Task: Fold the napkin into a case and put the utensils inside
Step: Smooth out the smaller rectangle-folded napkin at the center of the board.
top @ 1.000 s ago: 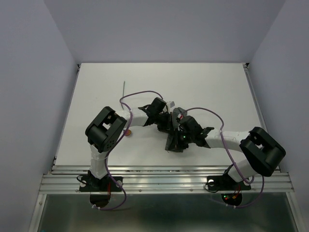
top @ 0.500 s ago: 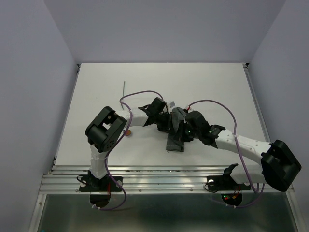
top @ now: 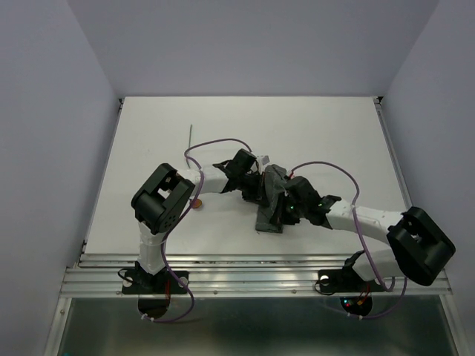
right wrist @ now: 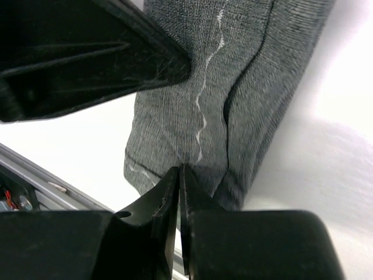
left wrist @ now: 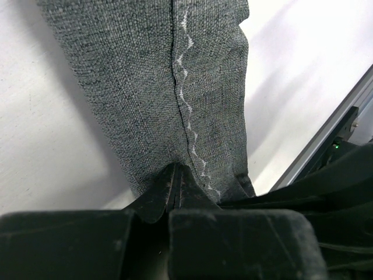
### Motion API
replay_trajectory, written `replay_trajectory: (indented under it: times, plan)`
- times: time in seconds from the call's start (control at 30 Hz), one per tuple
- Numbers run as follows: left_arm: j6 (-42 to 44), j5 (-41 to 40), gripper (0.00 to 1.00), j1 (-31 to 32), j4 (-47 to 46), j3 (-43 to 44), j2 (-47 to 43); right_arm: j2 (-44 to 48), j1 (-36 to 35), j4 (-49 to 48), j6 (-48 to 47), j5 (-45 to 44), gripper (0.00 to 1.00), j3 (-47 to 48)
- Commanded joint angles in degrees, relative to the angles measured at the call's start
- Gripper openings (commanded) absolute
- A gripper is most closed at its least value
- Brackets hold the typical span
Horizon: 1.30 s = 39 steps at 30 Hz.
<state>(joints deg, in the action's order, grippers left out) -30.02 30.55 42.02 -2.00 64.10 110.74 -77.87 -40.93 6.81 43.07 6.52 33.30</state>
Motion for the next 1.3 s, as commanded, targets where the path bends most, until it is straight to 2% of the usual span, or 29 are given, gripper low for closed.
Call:
replay_trajectory:
  times: [0.0, 0.1, 0.13, 0.23, 0.33, 0.5, 0.63, 0.7, 0.93, 1.0, 1.03, 1.1, 1.13, 1.2, 1.23, 1.27]
  plan:
    - [4.1, -2.5, 0.00, 0.3, 5.7, 2.8, -2.3, 7.7, 0.6, 4.1, -2.1, -4.6, 0.12, 4.5]
    - [5.8, -3.8, 0.00, 0.3, 8.2, 4.8, -3.9, 11.2, 4.4, 8.0, -3.7, -8.2, 0.31, 7.4]
    - [6.0, -4.0, 0.00, 0.3, 8.7, 5.8, -4.4, 11.7, 5.7, 8.6, -4.1, -8.0, 0.46, 7.5]
    - [6.6, -4.6, 0.01, 0.3, 10.4, 7.6, -6.0, 11.2, 11.6, 9.6, -5.2, -4.9, 0.69, 6.5]
    - [6.8, -4.9, 0.08, 0.5, 11.8, 9.2, -7.3, 8.1, 14.5, 9.5, -5.8, -0.5, 0.77, 5.4]
    - [7.3, -5.5, 0.17, 0.8, 14.0, 11.3, -9.0, 4.6, 14.5, 6.7, -5.1, 4.3, 0.81, 3.9]
    - [7.3, -6.9, 0.18, 0.8, 15.4, 12.2, -10.4, 2.9, 14.5, 3.2, -5.0, 8.7, 0.82, 1.8]
    - [7.2, -7.3, 0.18, 0.7, 15.9, 12.5, -10.9, 1.2, 14.5, 0.8, -4.8, 10.0, 0.82, 0.2]
    - [6.8, -9.0, 0.17, 0.3, 16.8, 12.7, -12.3, -2.6, 14.5, -5.2, -2.9, 12.1, 0.66, -2.5]
    - [6.9, -9.4, 0.17, 0.1, 17.0, 12.6, -12.5, -4.0, 14.5, -6.2, -2.1, 11.9, 0.59, -2.7]
    - [6.7, -9.5, 0.17, 0.0, 17.0, 12.5, -12.5, -4.2, 14.5, -6.1, -1.8, 11.3, 0.51, -2.7]
    - [6.7, -9.6, 0.17, 0.0, 17.2, 12.5, -12.5, -4.6, 14.5, -7.9, -0.8, 10.8, 0.42, -3.0]
    - [6.8, -9.7, 0.17, -0.1, 17.2, 12.3, -12.7, -4.8, 14.5, -8.5, 0.1, 10.6, 0.33, -3.2]
    - [6.8, -9.9, 0.17, -0.1, 17.2, 12.2, -12.7, -4.8, 14.5, -9.3, 1.2, 10.5, 0.23, -3.5]
    - [6.7, -10.2, 0.17, -0.2, 17.2, 12.0, -13.0, -4.8, 14.5, -9.7, 2.7, 10.1, 0.14, -3.9]
    - [6.8, -10.2, 0.17, -0.2, 17.2, 12.0, -13.1, -4.5, 14.5, -10.6, 3.8, 9.7, 0.10, -4.6]
